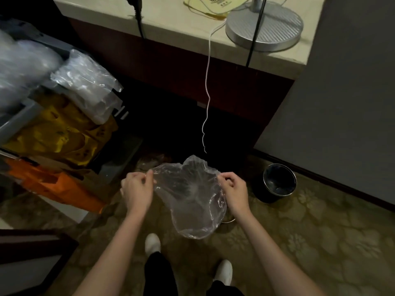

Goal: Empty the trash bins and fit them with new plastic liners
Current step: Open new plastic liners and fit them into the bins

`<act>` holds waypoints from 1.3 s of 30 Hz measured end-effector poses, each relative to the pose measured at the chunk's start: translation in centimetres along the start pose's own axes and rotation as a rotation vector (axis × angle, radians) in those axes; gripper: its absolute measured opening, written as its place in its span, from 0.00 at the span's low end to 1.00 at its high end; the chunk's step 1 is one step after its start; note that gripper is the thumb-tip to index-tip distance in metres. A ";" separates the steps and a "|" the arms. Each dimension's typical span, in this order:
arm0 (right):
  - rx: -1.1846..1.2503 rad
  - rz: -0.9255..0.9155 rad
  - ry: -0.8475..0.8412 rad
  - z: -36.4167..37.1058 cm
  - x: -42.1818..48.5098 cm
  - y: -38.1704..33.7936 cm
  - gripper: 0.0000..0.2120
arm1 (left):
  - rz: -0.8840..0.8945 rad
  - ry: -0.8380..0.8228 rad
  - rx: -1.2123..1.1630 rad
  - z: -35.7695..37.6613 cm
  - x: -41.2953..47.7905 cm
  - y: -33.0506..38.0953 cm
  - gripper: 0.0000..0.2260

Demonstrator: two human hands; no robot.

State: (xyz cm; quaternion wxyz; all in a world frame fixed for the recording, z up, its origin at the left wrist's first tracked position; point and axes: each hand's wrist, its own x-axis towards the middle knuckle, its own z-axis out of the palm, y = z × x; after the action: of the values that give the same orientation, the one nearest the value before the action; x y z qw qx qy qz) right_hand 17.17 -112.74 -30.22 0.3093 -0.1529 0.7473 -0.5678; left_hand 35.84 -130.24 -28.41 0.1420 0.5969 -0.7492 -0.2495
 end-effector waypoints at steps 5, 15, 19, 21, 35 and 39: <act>-0.451 -0.054 0.140 1.4 1.0 1.5 0.04 | 0.042 0.020 -0.148 0.5 4.6 -2.4 0.19; -0.644 0.177 0.552 12.0 -1.2 2.7 0.05 | 0.101 -0.506 -0.621 -0.7 13.5 -6.3 0.09; -0.463 0.235 0.659 15.5 -2.9 2.0 0.05 | 0.176 -0.676 -0.595 -0.5 15.7 -6.3 0.07; -0.395 0.222 0.690 16.3 -3.1 2.1 0.04 | 0.225 -0.688 -0.523 -0.3 16.4 -6.2 0.09; -0.490 0.154 -0.120 22.9 6.2 6.6 0.15 | 0.232 -0.640 -0.645 4.3 20.7 -6.4 0.07; -0.411 0.468 -0.274 26.1 13.7 15.5 0.18 | 0.341 -0.658 -0.633 8.7 23.1 -9.3 0.07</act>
State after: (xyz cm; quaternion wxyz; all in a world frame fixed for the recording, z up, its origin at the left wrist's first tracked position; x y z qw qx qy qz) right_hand 25.19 -135.59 -53.09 0.4916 -0.1113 0.8123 -0.2933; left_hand 33.30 -152.27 -42.71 0.1109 0.2828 -0.7287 -0.6137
